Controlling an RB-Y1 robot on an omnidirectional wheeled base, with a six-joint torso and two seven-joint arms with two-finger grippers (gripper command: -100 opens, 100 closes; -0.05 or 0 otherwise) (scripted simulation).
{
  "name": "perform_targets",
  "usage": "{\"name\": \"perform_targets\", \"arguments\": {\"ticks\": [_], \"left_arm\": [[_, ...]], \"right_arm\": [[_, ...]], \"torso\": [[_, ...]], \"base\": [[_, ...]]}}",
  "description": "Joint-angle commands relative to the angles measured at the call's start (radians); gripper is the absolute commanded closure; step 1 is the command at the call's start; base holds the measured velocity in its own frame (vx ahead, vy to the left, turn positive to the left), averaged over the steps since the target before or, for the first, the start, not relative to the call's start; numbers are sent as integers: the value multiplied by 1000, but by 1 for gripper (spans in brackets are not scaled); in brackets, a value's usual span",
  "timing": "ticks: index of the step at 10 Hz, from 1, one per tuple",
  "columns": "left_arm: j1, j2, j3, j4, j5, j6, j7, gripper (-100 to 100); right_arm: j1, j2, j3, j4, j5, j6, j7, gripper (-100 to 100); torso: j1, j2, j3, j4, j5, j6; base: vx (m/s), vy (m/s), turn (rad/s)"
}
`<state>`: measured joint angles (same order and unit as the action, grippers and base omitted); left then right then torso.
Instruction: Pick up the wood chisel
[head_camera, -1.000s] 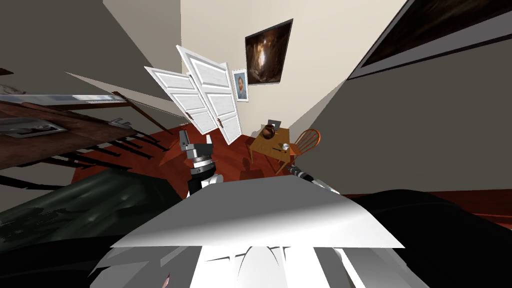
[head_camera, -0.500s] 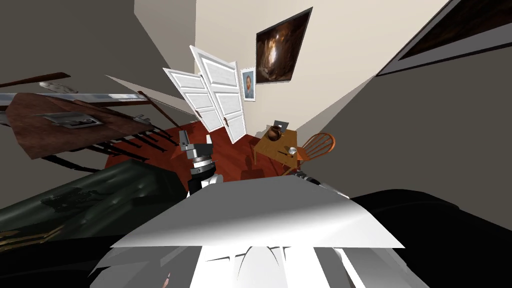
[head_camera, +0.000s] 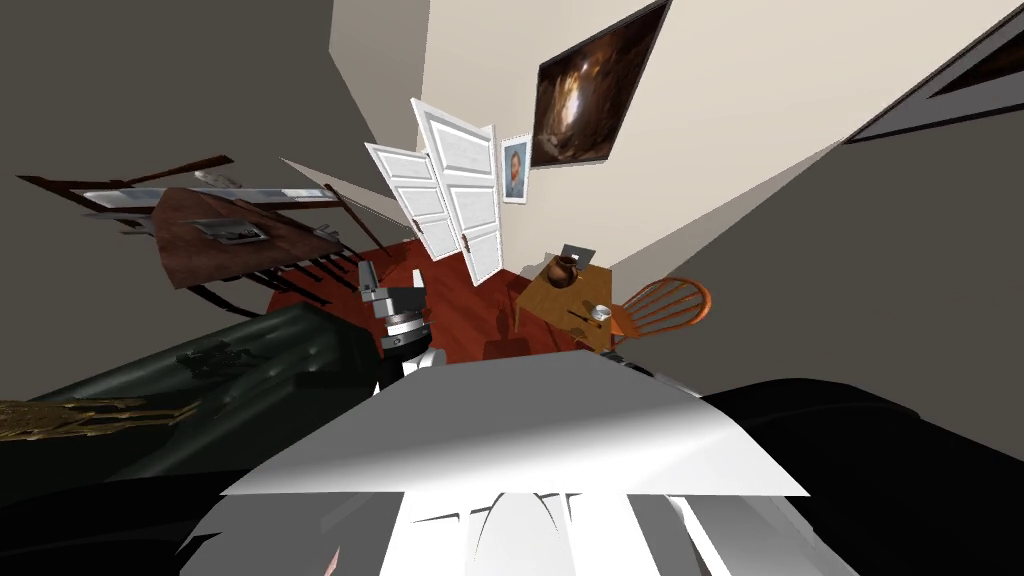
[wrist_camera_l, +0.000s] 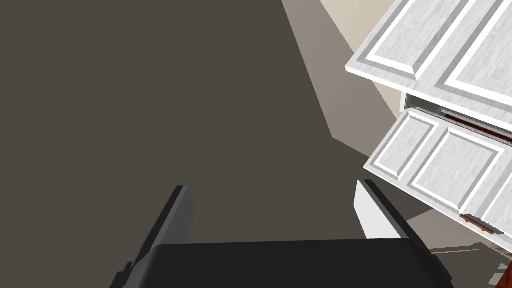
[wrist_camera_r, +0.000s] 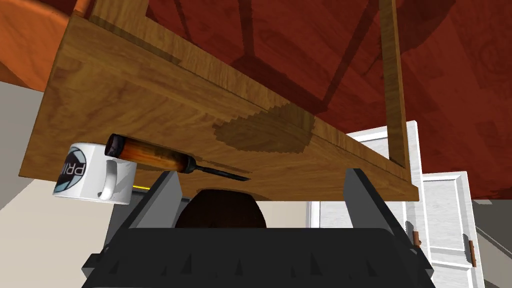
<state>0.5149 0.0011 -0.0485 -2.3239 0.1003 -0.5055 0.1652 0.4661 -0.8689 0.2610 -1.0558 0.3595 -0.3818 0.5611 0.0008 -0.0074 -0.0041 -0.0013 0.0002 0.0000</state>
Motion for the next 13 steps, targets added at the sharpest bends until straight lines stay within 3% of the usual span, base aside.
{"name": "perform_targets", "arguments": {"ticks": [1,2,4,7,9,10,13], "left_arm": [[0,0,0,0,0,0,0,0],[0,0,0,0,0,0,0,0],[0,0,0,0,0,0,0,0],[0,0,0,0,0,0,0,0],[0,0,0,0,0,0,0,0],[0,0,0,0,0,0,0,0],[0,0,0,0,0,0,0,0]], "right_arm": [[15,-42,46,50,11,28,31,-100],[15,-42,46,52,11,28,31,-100],[25,-79,103,123,25,46,74,-100],[25,-79,103,131,25,46,74,-100],[35,-105,158,197,36,61,111,-100],[35,-105,158,197,36,61,111,-100],[49,-128,227,269,50,77,152,-100]], "torso": [[0,0,0,0,0,0],[0,-5,-3,-1,0,0],[-1,-4,-2,-1,0,0],[1,2,1,0,0,2],[1,4,2,1,0,1],[-2,-3,-1,0,0,0],[-1,-2,-1,-1,0,1]], "base": [[215,23,479],[186,-4,126],[184,-21,346],[63,-13,33],[122,-28,336],[164,-57,159],[142,-48,258]]}}
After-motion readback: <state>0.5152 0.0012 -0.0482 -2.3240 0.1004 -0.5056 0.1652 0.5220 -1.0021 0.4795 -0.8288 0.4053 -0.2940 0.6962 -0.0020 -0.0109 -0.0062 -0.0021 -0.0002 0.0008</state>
